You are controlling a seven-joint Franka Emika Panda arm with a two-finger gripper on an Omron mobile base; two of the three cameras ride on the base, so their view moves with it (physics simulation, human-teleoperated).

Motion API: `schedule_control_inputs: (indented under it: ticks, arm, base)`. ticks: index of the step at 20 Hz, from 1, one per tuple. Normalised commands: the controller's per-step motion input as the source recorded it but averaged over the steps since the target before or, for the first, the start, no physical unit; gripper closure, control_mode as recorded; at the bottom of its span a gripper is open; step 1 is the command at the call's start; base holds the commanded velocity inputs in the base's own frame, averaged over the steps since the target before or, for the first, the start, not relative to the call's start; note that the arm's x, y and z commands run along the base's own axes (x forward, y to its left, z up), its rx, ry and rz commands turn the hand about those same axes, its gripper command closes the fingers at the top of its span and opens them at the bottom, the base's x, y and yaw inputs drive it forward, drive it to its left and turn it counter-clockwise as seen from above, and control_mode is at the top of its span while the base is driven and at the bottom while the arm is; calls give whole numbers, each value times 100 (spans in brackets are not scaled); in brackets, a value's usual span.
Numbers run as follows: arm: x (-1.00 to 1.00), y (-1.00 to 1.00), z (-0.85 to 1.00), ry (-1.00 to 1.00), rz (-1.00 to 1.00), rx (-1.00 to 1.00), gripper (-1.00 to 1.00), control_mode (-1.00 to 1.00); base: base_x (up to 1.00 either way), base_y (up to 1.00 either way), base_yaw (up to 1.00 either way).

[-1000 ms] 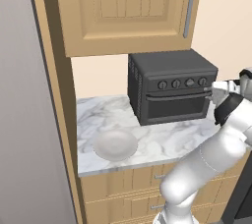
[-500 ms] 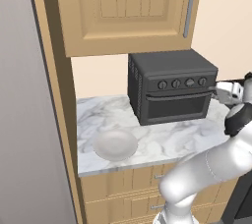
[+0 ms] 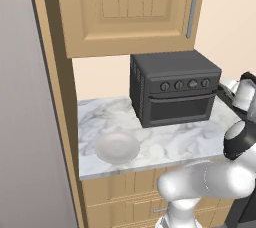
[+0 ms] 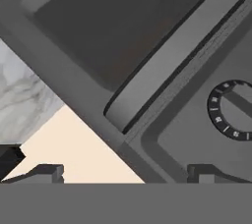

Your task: Pull the toaster oven rack outwards. Pick up the baguette from the plate and place it on the toaster oven rack. Close the toaster oven door fully and set the temperature to the lowest setting.

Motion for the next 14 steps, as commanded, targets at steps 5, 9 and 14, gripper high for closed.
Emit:
schedule_control_inputs:
  ticks: [5, 9, 14]
  arm:
    - [-35, -29, 98, 30, -23, 5, -100, -100]
    - [-69, -45, 99, 31, -1, 0, -100, -100]
    - [-81, -58, 96, 26, 0, 0, -100, -100]
  base:
    - [0, 0, 0]
    - [0, 0, 0]
    - [0, 0, 0]
